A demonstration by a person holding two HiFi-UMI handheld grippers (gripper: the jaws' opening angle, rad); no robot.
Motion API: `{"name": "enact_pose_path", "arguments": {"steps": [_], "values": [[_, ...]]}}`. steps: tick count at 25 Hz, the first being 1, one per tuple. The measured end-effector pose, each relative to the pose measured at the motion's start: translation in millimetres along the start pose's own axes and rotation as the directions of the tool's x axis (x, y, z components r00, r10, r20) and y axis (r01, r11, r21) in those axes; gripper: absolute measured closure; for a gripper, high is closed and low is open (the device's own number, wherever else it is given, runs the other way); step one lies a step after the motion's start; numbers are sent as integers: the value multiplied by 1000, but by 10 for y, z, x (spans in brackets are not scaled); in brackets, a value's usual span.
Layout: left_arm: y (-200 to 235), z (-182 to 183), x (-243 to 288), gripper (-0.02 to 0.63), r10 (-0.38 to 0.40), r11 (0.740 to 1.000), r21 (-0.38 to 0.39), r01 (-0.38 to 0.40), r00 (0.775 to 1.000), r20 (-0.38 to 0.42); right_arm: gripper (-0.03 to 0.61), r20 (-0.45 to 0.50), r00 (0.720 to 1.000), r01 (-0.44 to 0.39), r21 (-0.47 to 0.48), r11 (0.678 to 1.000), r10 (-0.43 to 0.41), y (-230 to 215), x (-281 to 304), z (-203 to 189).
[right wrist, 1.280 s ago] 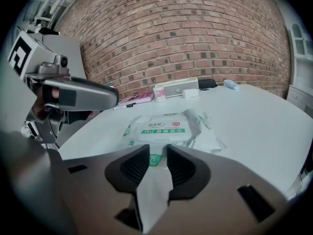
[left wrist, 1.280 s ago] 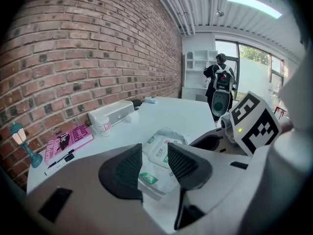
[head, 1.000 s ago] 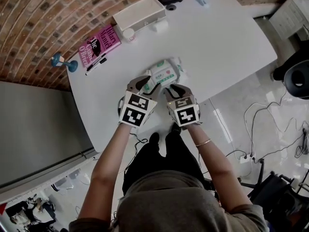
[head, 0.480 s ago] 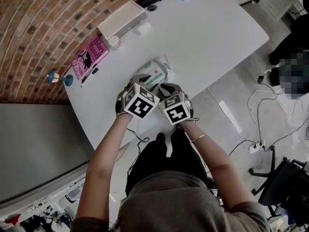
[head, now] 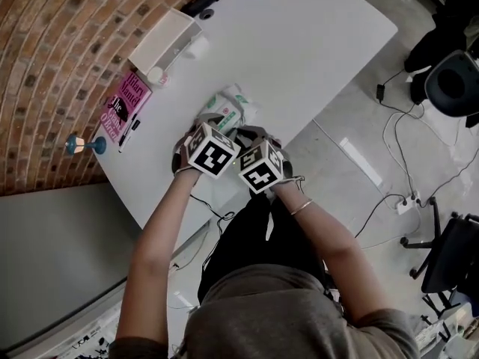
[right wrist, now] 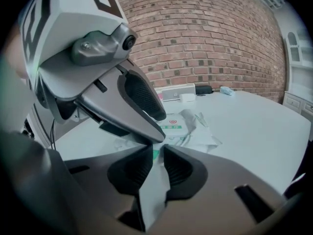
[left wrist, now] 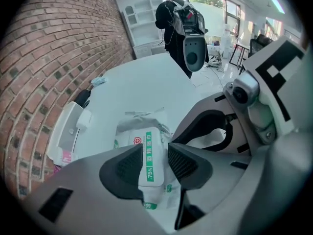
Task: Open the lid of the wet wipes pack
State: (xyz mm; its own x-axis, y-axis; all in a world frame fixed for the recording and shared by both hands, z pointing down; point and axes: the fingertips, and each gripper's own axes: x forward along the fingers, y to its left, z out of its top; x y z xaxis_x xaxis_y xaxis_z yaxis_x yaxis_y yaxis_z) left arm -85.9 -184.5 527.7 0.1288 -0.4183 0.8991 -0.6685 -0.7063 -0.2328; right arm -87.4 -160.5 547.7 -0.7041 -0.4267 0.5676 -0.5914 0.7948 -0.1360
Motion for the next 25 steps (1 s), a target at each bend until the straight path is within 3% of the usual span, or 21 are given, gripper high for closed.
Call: {"name": "enact_pose_path", "arguments": {"steps": [13,25], "values": [[107,-75,137,460,14,999,43,-12,998,-60,503,-17,1000,24,-4,1000,-24,7,34,-18],[42,-42,135,491,-3,996,87,7,999,-45,503,-28,999,28,-1,1000,-29,-18,32,-28]]}}
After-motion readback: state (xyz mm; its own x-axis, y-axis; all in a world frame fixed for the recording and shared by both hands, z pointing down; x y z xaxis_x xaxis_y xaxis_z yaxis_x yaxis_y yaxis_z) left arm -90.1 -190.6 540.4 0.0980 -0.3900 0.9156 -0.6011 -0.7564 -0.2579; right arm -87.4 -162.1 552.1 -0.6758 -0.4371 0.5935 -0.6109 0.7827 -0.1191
